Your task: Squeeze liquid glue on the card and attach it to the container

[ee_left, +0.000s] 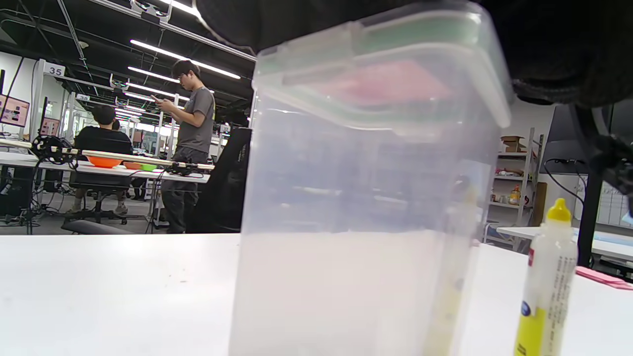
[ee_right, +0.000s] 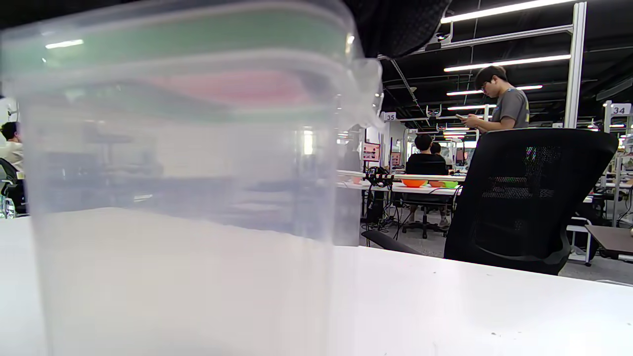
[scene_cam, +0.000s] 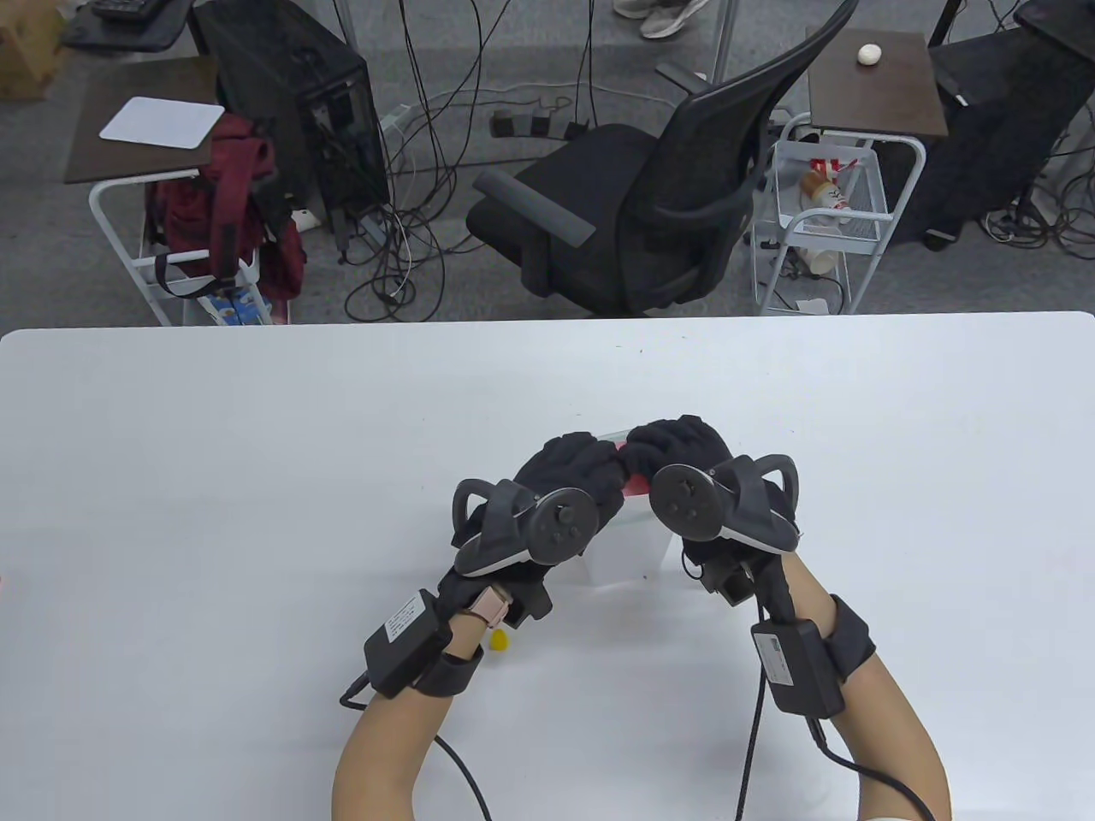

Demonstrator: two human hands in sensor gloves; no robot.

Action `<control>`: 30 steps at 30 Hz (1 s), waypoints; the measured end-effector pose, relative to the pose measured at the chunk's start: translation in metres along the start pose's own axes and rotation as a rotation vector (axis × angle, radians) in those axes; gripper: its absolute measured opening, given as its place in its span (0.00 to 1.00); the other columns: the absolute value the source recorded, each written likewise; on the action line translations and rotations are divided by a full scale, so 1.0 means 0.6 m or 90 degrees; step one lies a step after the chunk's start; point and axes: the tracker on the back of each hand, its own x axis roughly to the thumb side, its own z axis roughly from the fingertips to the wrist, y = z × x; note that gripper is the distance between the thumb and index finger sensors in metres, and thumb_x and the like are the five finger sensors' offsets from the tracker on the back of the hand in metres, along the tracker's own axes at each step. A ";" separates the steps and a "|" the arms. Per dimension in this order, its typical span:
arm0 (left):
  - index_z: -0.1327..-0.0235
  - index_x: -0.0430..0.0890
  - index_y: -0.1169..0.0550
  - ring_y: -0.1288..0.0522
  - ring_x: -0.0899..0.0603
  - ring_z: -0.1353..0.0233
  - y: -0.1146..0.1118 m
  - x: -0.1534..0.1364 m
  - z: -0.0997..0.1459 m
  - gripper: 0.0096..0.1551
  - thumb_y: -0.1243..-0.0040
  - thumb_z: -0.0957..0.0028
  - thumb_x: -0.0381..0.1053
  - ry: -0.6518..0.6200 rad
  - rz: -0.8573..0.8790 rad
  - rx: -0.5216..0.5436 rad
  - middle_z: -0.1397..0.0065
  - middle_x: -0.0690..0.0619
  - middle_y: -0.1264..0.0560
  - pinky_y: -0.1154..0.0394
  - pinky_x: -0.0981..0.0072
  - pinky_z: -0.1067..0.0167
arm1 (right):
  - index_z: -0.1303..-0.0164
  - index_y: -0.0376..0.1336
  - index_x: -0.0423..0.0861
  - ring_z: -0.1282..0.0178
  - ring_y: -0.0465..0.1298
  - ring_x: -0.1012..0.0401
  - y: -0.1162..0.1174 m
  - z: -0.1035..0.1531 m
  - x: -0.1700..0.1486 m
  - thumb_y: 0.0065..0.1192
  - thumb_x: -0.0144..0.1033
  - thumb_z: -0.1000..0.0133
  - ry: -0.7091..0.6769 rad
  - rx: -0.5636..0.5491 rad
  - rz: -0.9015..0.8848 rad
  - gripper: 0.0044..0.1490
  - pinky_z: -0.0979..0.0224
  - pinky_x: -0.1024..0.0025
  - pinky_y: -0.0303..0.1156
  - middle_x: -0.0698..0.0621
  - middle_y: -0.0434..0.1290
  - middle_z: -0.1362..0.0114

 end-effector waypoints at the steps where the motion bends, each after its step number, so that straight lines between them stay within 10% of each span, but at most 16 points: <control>1: 0.35 0.59 0.26 0.34 0.48 0.16 0.000 0.000 0.000 0.23 0.50 0.43 0.61 0.001 0.005 -0.001 0.21 0.61 0.29 0.37 0.57 0.16 | 0.37 0.65 0.60 0.18 0.70 0.60 0.000 0.000 -0.002 0.57 0.32 0.40 0.001 -0.001 -0.005 0.22 0.10 0.57 0.60 0.63 0.69 0.23; 17: 0.36 0.57 0.25 0.32 0.46 0.17 -0.002 0.007 0.000 0.23 0.49 0.43 0.59 0.011 -0.007 0.017 0.22 0.60 0.28 0.36 0.56 0.17 | 0.40 0.67 0.60 0.21 0.74 0.60 -0.020 0.046 0.005 0.58 0.33 0.42 -0.075 -0.010 0.050 0.21 0.13 0.57 0.64 0.62 0.71 0.25; 30: 0.35 0.58 0.25 0.33 0.46 0.16 -0.005 0.001 0.000 0.24 0.49 0.43 0.60 0.003 0.014 0.011 0.21 0.60 0.28 0.36 0.56 0.17 | 0.38 0.66 0.59 0.19 0.71 0.59 -0.003 0.001 0.006 0.57 0.32 0.41 -0.004 -0.002 0.054 0.21 0.10 0.56 0.61 0.62 0.70 0.24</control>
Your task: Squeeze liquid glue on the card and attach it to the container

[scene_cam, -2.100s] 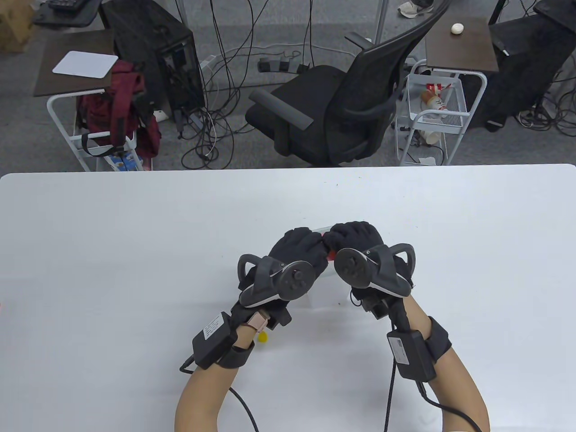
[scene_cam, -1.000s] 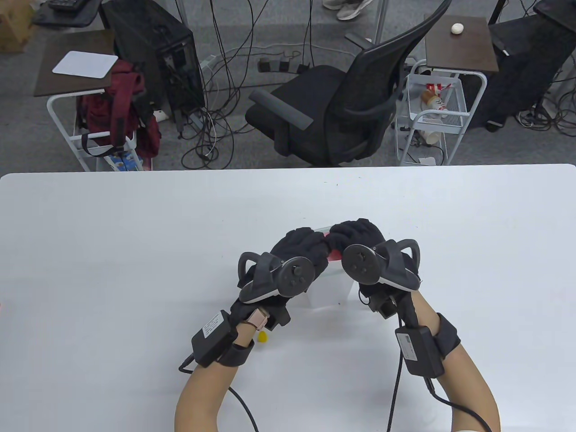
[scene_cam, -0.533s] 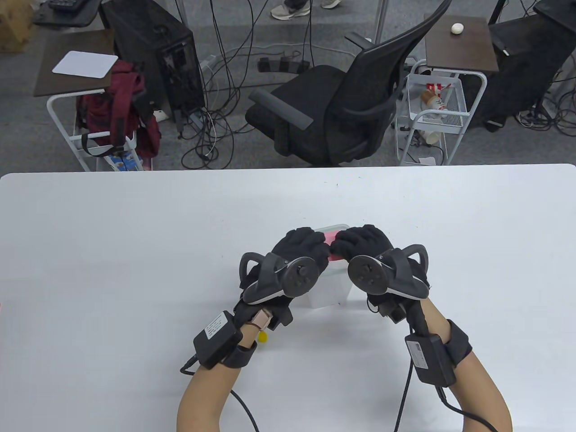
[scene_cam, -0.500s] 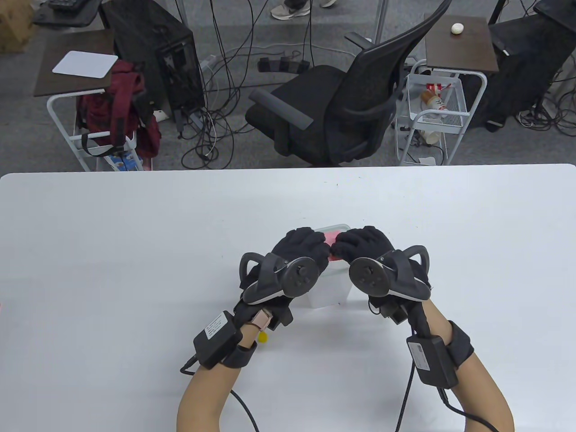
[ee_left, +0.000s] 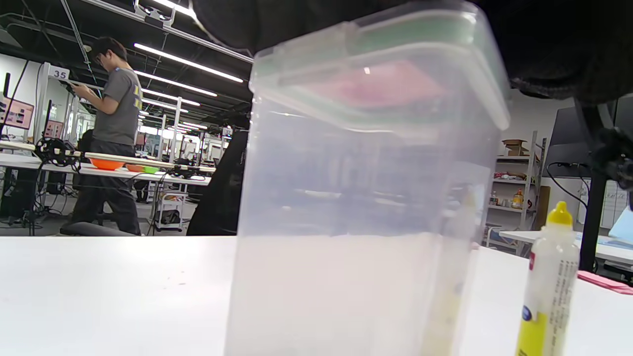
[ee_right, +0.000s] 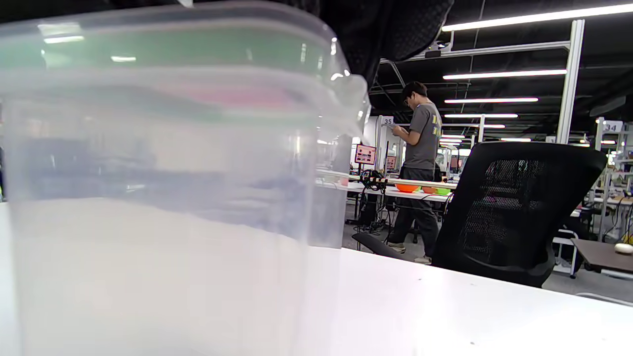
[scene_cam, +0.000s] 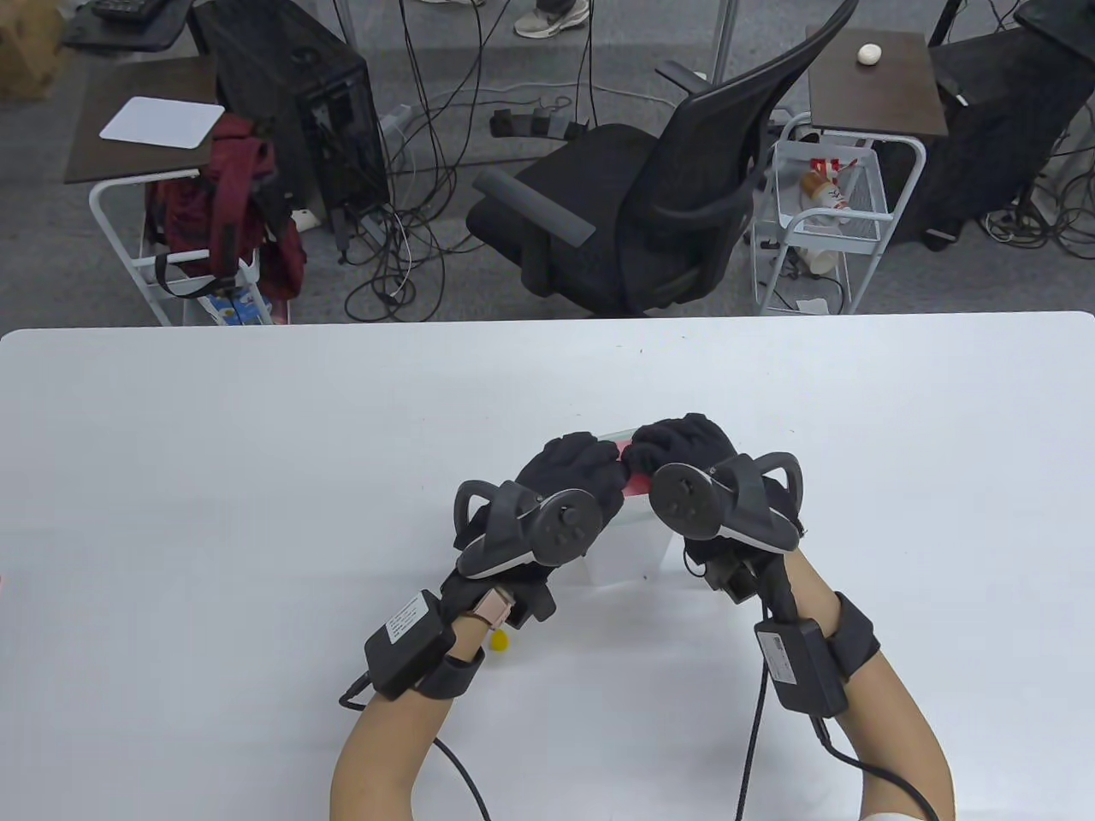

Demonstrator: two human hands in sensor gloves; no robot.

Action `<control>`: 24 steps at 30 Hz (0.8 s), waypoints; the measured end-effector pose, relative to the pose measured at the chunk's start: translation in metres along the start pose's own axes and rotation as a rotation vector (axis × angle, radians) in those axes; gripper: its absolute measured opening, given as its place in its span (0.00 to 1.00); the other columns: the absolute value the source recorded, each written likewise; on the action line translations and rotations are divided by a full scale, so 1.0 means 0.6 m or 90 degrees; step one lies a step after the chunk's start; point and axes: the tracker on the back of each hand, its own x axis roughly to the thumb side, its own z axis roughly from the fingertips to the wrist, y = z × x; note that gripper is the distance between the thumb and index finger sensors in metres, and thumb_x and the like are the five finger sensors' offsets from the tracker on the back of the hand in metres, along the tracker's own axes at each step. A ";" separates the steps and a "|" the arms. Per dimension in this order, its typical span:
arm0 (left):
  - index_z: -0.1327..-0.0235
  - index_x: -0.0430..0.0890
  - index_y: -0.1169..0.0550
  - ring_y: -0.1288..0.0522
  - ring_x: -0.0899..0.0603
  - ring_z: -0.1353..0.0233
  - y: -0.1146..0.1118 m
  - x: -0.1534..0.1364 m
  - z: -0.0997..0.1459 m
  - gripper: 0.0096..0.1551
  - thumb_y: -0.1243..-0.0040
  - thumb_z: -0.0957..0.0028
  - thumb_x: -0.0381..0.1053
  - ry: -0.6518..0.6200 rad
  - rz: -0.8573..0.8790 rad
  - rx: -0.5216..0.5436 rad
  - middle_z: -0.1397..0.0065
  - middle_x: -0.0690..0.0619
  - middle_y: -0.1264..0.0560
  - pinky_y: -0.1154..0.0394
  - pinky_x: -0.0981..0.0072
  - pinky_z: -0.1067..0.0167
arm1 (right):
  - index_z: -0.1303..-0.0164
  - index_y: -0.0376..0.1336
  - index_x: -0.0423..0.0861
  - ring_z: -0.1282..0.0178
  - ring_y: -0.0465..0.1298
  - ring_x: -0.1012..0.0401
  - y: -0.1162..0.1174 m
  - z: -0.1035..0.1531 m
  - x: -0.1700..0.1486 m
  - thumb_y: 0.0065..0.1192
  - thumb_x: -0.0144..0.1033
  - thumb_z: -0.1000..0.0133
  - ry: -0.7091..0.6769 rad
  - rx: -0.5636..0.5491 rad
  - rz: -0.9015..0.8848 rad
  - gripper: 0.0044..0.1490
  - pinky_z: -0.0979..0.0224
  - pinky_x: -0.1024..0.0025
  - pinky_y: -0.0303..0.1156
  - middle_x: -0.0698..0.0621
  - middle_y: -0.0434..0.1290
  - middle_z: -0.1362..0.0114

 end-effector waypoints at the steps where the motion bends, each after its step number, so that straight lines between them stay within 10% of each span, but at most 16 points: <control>1: 0.35 0.58 0.24 0.33 0.46 0.16 0.000 0.000 0.000 0.23 0.49 0.43 0.59 0.000 -0.001 0.000 0.21 0.59 0.28 0.36 0.56 0.17 | 0.37 0.66 0.59 0.19 0.71 0.59 0.000 0.002 0.000 0.57 0.32 0.41 -0.002 -0.001 0.002 0.22 0.10 0.57 0.61 0.62 0.69 0.23; 16: 0.36 0.57 0.25 0.32 0.46 0.17 0.001 0.010 -0.002 0.23 0.49 0.43 0.59 0.012 -0.030 -0.001 0.21 0.59 0.28 0.35 0.56 0.18 | 0.37 0.66 0.60 0.22 0.75 0.60 -0.028 0.076 0.003 0.57 0.34 0.42 -0.099 -0.014 0.055 0.23 0.14 0.57 0.66 0.62 0.72 0.25; 24: 0.36 0.57 0.25 0.32 0.46 0.17 0.000 0.008 -0.001 0.23 0.49 0.43 0.59 0.012 -0.020 0.001 0.21 0.59 0.28 0.35 0.56 0.18 | 0.34 0.65 0.59 0.19 0.72 0.58 -0.016 0.009 0.004 0.56 0.33 0.40 0.020 0.001 0.064 0.23 0.11 0.55 0.61 0.60 0.69 0.22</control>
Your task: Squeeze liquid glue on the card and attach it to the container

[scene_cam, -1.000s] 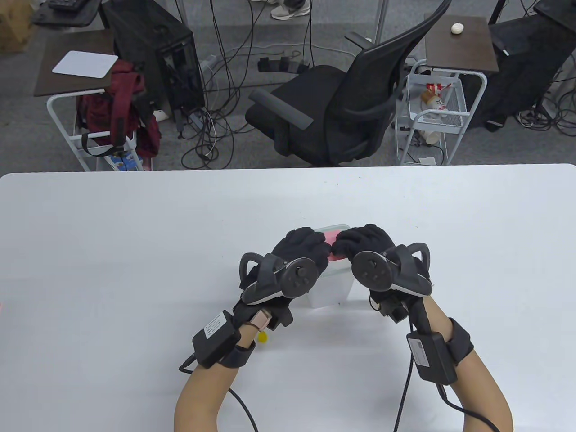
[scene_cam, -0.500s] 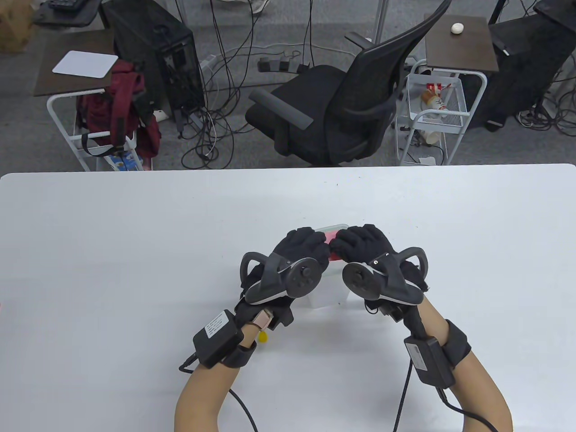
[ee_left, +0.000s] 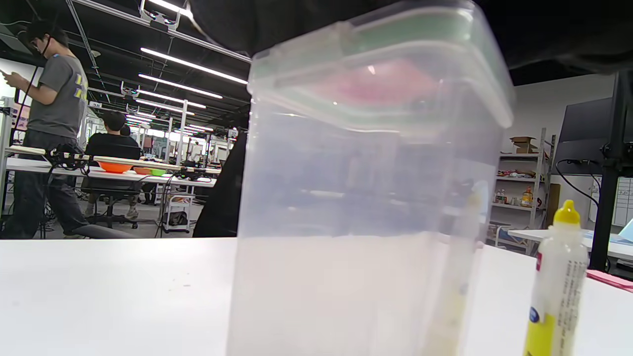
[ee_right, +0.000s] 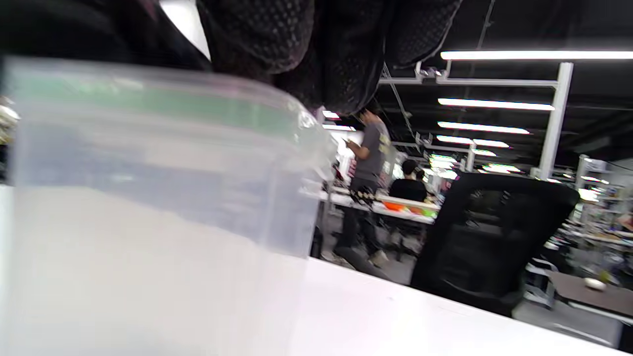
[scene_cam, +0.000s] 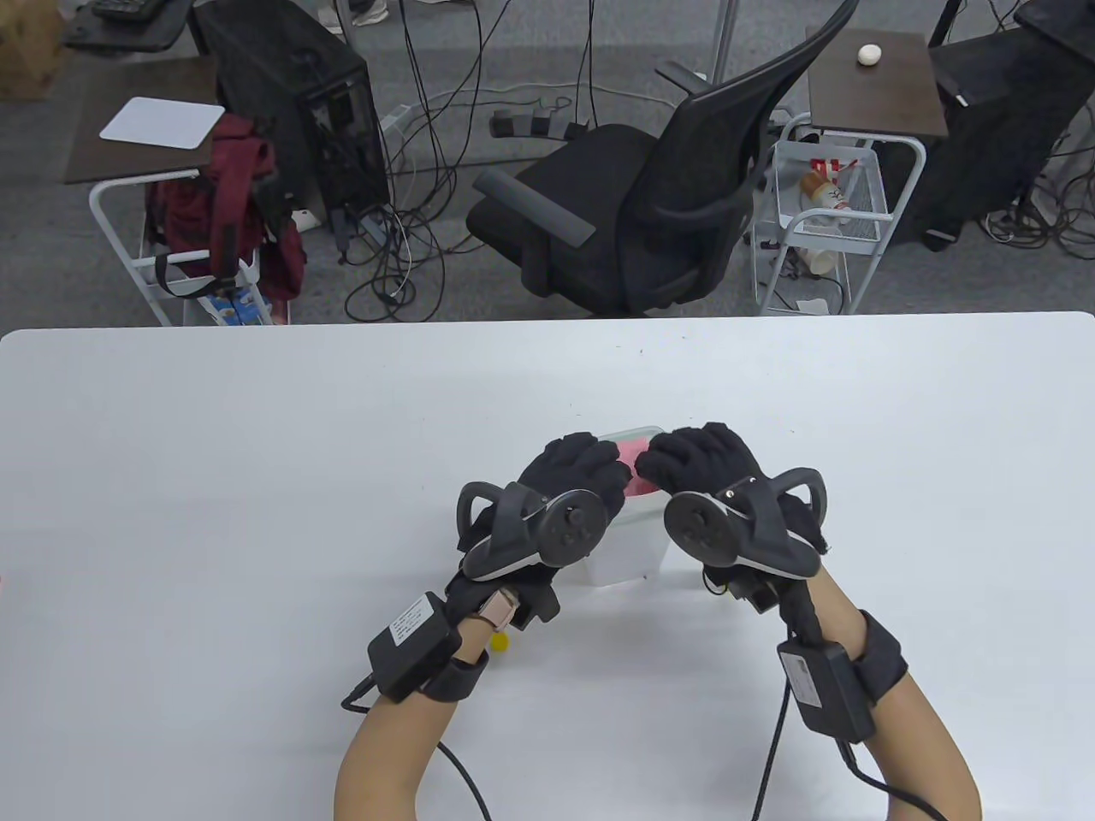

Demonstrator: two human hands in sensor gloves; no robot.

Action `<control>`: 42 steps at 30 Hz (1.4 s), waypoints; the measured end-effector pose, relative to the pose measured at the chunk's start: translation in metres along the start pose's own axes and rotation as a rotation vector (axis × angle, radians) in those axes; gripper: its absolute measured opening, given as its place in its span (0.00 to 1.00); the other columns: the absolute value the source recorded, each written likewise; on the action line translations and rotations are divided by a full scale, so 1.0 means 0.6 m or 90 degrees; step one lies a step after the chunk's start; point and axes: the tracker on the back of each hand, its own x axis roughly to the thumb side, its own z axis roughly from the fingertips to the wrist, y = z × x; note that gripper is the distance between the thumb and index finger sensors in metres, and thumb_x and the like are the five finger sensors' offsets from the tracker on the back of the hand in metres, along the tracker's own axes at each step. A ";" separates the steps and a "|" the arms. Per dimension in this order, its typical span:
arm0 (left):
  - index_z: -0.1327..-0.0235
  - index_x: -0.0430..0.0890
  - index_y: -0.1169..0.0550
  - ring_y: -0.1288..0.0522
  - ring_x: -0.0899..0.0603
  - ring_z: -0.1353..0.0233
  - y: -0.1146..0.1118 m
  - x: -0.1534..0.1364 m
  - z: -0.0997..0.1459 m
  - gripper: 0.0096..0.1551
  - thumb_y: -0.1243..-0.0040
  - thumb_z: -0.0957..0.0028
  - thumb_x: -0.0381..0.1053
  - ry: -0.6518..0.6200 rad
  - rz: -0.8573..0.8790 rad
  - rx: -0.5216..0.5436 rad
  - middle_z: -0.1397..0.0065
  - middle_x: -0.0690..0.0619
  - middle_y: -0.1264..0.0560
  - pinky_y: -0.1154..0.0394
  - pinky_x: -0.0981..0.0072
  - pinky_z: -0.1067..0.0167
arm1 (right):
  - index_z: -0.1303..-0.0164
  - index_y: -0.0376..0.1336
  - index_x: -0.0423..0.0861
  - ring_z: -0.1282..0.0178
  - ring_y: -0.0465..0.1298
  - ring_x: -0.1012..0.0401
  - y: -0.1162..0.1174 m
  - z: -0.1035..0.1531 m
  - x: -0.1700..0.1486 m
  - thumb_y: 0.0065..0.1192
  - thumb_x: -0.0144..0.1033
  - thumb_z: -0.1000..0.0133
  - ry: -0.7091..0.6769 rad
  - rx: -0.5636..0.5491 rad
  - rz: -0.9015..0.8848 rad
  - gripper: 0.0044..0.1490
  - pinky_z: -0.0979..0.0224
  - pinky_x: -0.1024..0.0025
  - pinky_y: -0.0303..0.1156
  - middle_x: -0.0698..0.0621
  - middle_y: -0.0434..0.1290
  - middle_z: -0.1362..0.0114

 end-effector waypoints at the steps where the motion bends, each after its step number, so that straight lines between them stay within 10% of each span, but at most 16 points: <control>1: 0.36 0.57 0.25 0.32 0.46 0.17 0.000 0.000 0.000 0.23 0.49 0.42 0.59 0.000 -0.001 0.000 0.21 0.59 0.28 0.35 0.56 0.18 | 0.34 0.65 0.58 0.19 0.72 0.58 0.012 -0.010 0.007 0.56 0.33 0.40 -0.017 0.028 -0.018 0.23 0.11 0.55 0.61 0.60 0.69 0.22; 14: 0.36 0.57 0.25 0.32 0.46 0.17 -0.001 0.000 0.001 0.23 0.49 0.43 0.59 0.003 0.003 0.004 0.22 0.59 0.28 0.35 0.55 0.18 | 0.37 0.66 0.58 0.22 0.75 0.59 -0.010 0.052 0.005 0.56 0.34 0.42 -0.106 -0.013 -0.007 0.22 0.14 0.56 0.66 0.61 0.72 0.25; 25: 0.36 0.57 0.25 0.32 0.46 0.17 -0.001 0.000 0.001 0.23 0.49 0.43 0.59 0.005 0.009 0.004 0.22 0.59 0.28 0.34 0.56 0.18 | 0.34 0.64 0.58 0.18 0.70 0.56 0.012 -0.011 0.013 0.54 0.33 0.39 -0.021 0.030 -0.020 0.23 0.12 0.53 0.62 0.60 0.68 0.21; 42: 0.36 0.57 0.25 0.32 0.46 0.17 -0.001 0.001 0.000 0.23 0.49 0.43 0.59 0.012 0.006 0.001 0.21 0.59 0.28 0.34 0.55 0.18 | 0.39 0.67 0.60 0.25 0.76 0.59 -0.025 0.047 0.011 0.56 0.35 0.41 -0.098 0.020 0.016 0.21 0.15 0.54 0.66 0.61 0.73 0.27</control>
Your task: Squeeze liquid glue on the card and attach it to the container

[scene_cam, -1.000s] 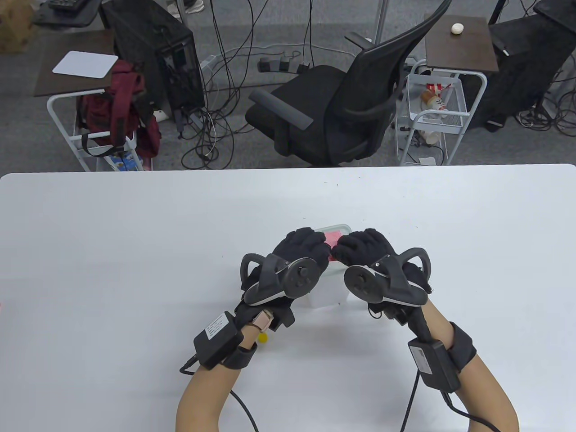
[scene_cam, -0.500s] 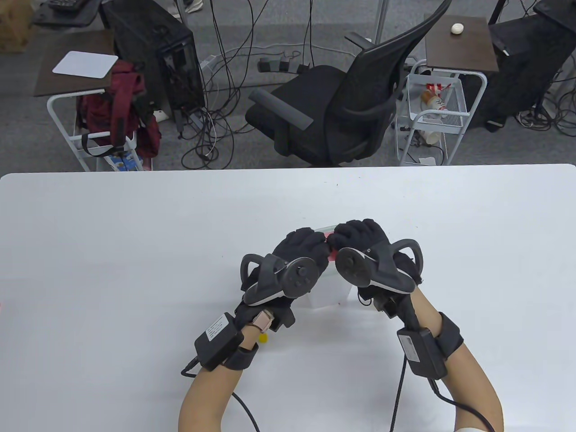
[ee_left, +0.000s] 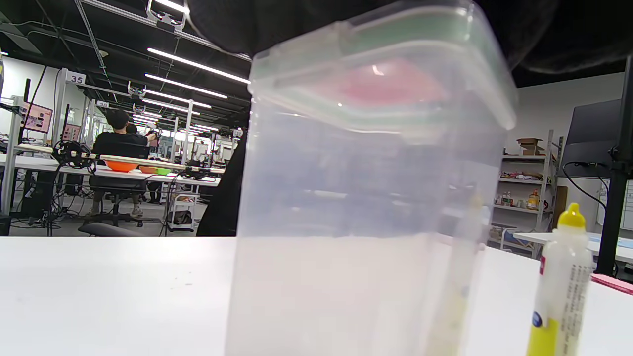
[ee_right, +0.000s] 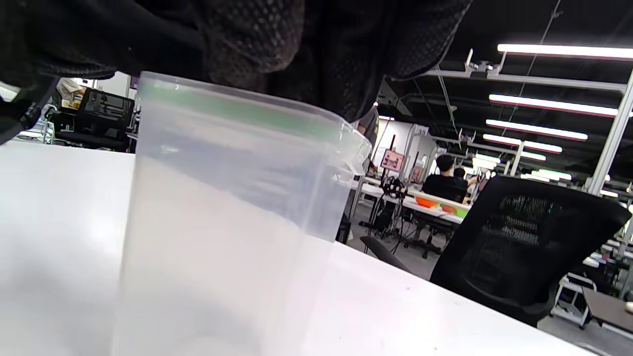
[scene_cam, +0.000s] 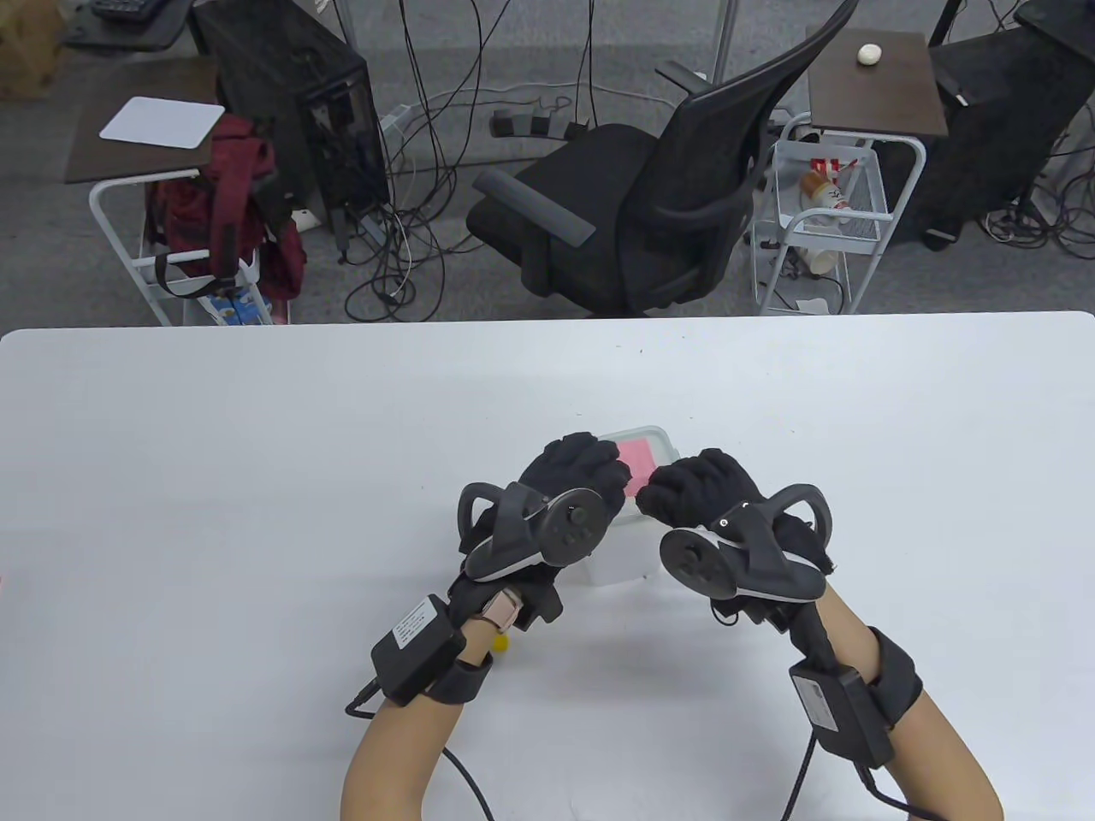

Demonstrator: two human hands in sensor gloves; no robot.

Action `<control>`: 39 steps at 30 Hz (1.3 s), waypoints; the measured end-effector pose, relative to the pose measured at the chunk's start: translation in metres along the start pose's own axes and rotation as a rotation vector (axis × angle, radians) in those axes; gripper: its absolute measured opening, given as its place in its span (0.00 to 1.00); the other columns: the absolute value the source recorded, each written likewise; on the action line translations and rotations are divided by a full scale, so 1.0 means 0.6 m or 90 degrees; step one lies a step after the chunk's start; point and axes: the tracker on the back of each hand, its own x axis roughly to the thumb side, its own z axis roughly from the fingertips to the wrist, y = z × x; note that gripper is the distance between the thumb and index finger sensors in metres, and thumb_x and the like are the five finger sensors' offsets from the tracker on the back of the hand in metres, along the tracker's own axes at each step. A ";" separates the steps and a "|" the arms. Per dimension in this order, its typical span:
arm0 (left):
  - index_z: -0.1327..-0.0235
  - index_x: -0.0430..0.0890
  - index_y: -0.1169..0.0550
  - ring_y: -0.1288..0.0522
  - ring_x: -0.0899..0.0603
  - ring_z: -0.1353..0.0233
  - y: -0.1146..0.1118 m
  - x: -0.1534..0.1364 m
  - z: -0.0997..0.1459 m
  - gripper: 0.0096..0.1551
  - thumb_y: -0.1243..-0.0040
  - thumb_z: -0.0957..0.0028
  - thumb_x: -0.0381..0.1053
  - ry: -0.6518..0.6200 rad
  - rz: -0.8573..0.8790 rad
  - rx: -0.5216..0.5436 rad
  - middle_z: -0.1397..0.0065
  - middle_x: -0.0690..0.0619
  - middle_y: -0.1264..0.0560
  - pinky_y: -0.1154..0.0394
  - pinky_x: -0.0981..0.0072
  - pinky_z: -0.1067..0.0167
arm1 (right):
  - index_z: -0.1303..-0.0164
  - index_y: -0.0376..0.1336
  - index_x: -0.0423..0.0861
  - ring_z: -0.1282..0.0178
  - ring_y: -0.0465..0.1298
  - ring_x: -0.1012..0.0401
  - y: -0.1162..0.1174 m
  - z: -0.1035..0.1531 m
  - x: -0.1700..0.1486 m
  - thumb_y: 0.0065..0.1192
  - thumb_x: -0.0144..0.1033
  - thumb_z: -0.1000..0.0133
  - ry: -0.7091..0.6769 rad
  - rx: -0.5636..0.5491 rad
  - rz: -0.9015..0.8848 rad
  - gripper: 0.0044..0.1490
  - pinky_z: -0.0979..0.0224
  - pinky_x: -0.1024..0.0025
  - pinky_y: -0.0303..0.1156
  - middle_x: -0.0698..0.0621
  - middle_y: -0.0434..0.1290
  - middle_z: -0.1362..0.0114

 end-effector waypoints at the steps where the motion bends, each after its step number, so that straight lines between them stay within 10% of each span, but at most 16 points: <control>1: 0.36 0.57 0.25 0.32 0.46 0.17 0.000 0.000 0.000 0.23 0.49 0.43 0.59 0.001 0.001 0.000 0.22 0.59 0.28 0.34 0.55 0.18 | 0.39 0.67 0.59 0.25 0.76 0.58 -0.001 -0.004 -0.002 0.56 0.35 0.41 0.007 -0.001 -0.010 0.21 0.15 0.54 0.66 0.61 0.73 0.27; 10: 0.36 0.57 0.25 0.32 0.46 0.17 0.000 0.000 0.000 0.23 0.49 0.43 0.59 0.003 0.004 -0.002 0.22 0.58 0.28 0.34 0.55 0.18 | 0.34 0.65 0.57 0.20 0.72 0.57 0.026 -0.071 0.001 0.55 0.33 0.40 0.089 0.008 -0.025 0.23 0.12 0.52 0.62 0.59 0.70 0.23; 28: 0.37 0.57 0.25 0.32 0.46 0.17 0.000 0.001 -0.001 0.22 0.49 0.43 0.59 0.006 -0.001 -0.005 0.22 0.59 0.28 0.34 0.55 0.18 | 0.36 0.66 0.58 0.25 0.76 0.58 0.006 0.005 0.002 0.56 0.34 0.42 0.000 -0.019 0.010 0.23 0.15 0.55 0.66 0.60 0.73 0.26; 39: 0.37 0.57 0.25 0.32 0.46 0.17 -0.001 0.000 -0.001 0.22 0.49 0.43 0.59 0.008 0.005 -0.004 0.21 0.59 0.28 0.34 0.55 0.18 | 0.33 0.64 0.58 0.21 0.73 0.57 0.024 -0.055 -0.017 0.55 0.34 0.39 0.103 0.005 -0.059 0.24 0.13 0.53 0.63 0.59 0.69 0.22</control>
